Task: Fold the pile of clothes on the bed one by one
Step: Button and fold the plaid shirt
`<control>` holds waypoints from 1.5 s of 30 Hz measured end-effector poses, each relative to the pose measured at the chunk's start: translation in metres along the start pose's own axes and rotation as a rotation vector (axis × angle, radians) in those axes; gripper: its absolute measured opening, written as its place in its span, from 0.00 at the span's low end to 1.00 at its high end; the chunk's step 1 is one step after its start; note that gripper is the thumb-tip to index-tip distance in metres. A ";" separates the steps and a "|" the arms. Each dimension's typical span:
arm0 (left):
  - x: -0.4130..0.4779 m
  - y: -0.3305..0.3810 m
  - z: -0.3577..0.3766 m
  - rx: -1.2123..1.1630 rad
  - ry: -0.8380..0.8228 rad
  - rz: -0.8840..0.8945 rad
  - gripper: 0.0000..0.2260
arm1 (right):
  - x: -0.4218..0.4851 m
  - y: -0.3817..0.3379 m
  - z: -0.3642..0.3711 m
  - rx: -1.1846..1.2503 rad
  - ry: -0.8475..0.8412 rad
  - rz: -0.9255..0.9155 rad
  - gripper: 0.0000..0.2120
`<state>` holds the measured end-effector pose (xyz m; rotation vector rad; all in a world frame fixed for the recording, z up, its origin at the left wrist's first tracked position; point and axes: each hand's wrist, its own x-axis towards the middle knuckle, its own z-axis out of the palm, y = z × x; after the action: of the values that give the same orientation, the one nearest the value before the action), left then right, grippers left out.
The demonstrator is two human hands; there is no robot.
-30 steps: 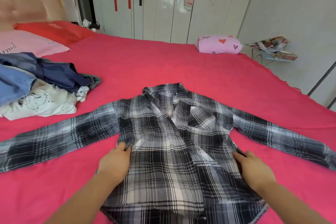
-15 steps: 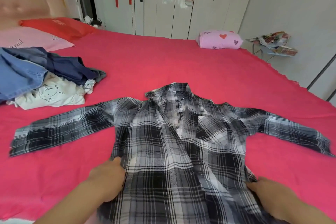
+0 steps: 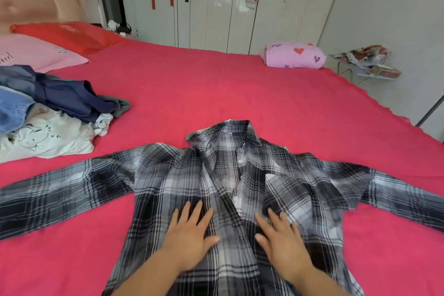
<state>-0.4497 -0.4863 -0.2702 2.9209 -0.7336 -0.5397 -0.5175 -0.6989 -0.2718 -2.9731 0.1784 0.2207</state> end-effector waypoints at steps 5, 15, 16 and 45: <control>0.038 -0.011 -0.029 -0.036 0.145 0.079 0.38 | 0.038 0.004 -0.017 -0.112 0.114 -0.063 0.29; 0.191 -0.049 -0.069 -1.177 0.585 -0.481 0.09 | 0.206 -0.007 -0.059 0.404 0.170 0.109 0.15; 0.202 -0.050 -0.069 -1.285 0.597 -0.517 0.09 | 0.222 -0.004 -0.056 0.433 0.173 0.147 0.16; 0.257 -0.024 -0.046 -0.657 0.470 0.174 0.10 | 0.295 -0.009 -0.012 0.361 0.293 0.048 0.12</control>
<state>-0.2114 -0.5868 -0.3124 2.2155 -0.5896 -0.0417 -0.2251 -0.7232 -0.3047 -2.6264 0.2893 -0.2225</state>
